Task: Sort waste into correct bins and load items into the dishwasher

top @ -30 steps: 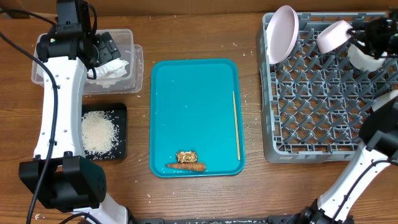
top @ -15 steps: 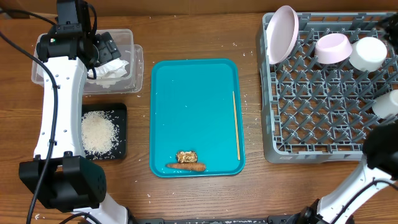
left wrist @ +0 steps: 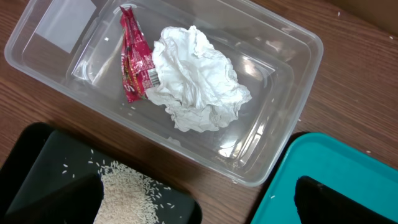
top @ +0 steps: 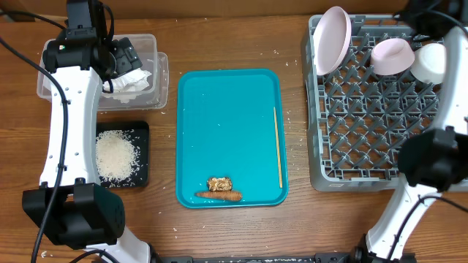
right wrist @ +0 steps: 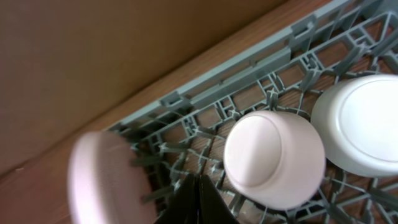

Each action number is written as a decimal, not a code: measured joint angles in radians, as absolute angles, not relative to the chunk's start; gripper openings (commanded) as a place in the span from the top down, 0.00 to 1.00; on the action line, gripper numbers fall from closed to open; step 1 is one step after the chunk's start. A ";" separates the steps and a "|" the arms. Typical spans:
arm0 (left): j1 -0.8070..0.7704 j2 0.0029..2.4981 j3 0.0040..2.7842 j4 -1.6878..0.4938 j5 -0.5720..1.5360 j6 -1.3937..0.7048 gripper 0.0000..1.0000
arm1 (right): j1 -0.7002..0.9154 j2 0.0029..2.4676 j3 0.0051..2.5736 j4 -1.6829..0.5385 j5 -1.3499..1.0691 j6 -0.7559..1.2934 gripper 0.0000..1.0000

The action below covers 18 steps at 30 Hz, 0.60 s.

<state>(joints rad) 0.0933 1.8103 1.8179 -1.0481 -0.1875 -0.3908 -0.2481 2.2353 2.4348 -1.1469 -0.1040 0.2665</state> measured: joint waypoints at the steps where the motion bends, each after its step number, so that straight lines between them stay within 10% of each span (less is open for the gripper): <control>1: 0.093 1.810 1.818 -1.048 -0.187 -0.391 0.00 | -0.241 2.257 2.435 -1.145 -0.086 0.270 0.96; 18: 0.093 1.810 1.818 -1.048 -0.187 -0.391 0.00 | -0.248 2.373 2.433 -1.205 0.032 0.287 0.96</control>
<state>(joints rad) 0.0933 1.8103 1.8179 -1.0481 -0.1871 -0.3908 -0.2481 2.3726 2.4329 -1.2053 0.0319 0.2871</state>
